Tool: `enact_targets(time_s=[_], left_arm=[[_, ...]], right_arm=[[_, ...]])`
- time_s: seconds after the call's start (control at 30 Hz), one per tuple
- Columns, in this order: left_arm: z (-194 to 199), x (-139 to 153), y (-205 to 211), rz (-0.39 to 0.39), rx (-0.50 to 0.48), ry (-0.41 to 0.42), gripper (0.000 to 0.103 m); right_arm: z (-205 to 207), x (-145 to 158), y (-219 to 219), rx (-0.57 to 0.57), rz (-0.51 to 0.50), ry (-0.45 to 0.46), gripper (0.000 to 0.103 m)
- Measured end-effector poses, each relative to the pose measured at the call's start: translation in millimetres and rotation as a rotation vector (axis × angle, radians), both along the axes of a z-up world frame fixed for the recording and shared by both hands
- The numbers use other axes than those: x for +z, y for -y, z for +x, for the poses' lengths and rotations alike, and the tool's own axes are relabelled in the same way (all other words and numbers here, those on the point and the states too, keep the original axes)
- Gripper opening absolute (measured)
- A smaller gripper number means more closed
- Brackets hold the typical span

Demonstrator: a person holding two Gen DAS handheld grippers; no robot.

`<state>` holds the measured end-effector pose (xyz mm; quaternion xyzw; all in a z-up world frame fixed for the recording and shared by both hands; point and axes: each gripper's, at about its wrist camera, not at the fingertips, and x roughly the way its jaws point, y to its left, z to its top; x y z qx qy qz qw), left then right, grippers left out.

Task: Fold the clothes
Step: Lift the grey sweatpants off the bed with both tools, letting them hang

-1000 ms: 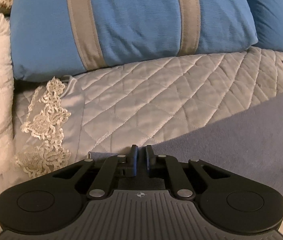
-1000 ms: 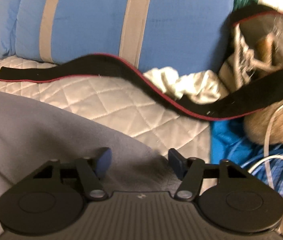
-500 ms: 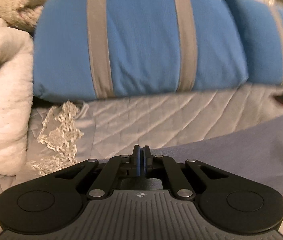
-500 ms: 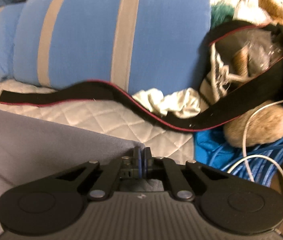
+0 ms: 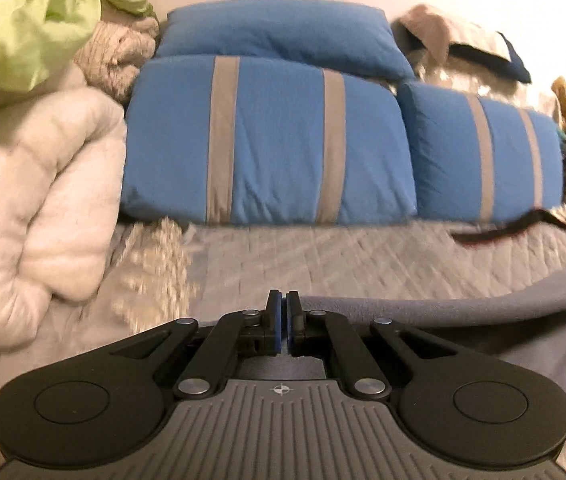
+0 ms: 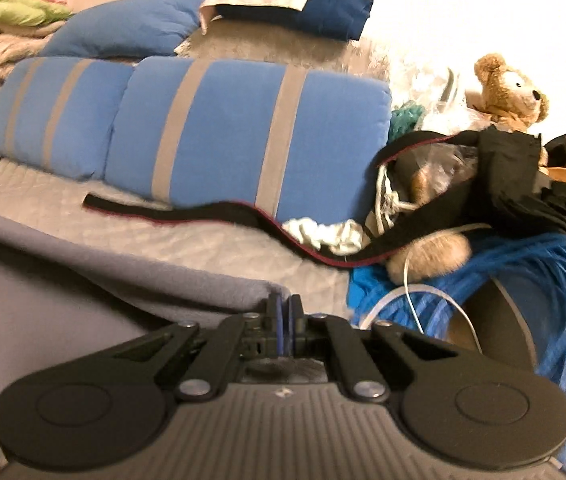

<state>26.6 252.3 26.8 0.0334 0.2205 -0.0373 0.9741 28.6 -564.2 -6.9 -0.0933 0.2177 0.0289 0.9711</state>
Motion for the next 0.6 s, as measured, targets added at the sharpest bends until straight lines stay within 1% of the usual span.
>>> enact_targets(time_s=[0.13,0.2,0.27,0.33,0.37,0.4,0.43,0.47,0.5,0.53,0.6], left_arm=[[-19.7,-14.1,1.3,0.03,-0.011,-0.046,0.003],[-25.8,-15.5,0.6,0.029,-0.013,-0.058,0.003],[-30.0,-14.1,1.0,0.026,-0.019,-0.067,0.005],[-31.7,-6.3,2.1,0.033,-0.035,-0.083,0.005],[-32.2,-1.1,2.4,0.037,-0.044,-0.094,0.005],[-32.8,4.2,2.8,0.04,-0.054,-0.105,0.007],[-33.7,10.1,3.9,0.047,-0.057,-0.111,0.018],[-34.4,15.8,6.9,0.058,-0.055,-0.112,0.026],[-34.9,22.8,10.6,0.072,-0.055,-0.108,0.041],[-35.1,29.3,15.2,0.083,-0.06,-0.103,0.052],[-34.6,42.8,28.2,0.105,-0.084,-0.099,0.058]], right_arm=[[-30.8,-23.6,-2.3,0.021,0.017,-0.054,0.003],[-38.9,-34.0,-6.0,0.028,-0.001,-0.08,0.003],[-44.3,-38.3,-10.1,0.031,-0.028,-0.103,0.005],[-49.5,-39.0,-14.5,0.028,-0.081,-0.111,0.032],[-51.5,-38.6,-16.6,0.031,-0.117,-0.112,0.037],[-53.0,-37.9,-18.4,0.038,-0.156,-0.112,0.048],[-54.5,-37.3,-20.3,0.045,-0.195,-0.112,0.057],[-55.7,-37.0,-22.0,0.053,-0.236,-0.112,0.06],[-56.0,-37.4,-23.4,0.063,-0.279,-0.117,0.064],[-55.4,-38.4,-25.0,0.08,-0.325,-0.129,0.064],[-53.2,-41.8,-28.2,0.123,-0.427,-0.168,0.065]])
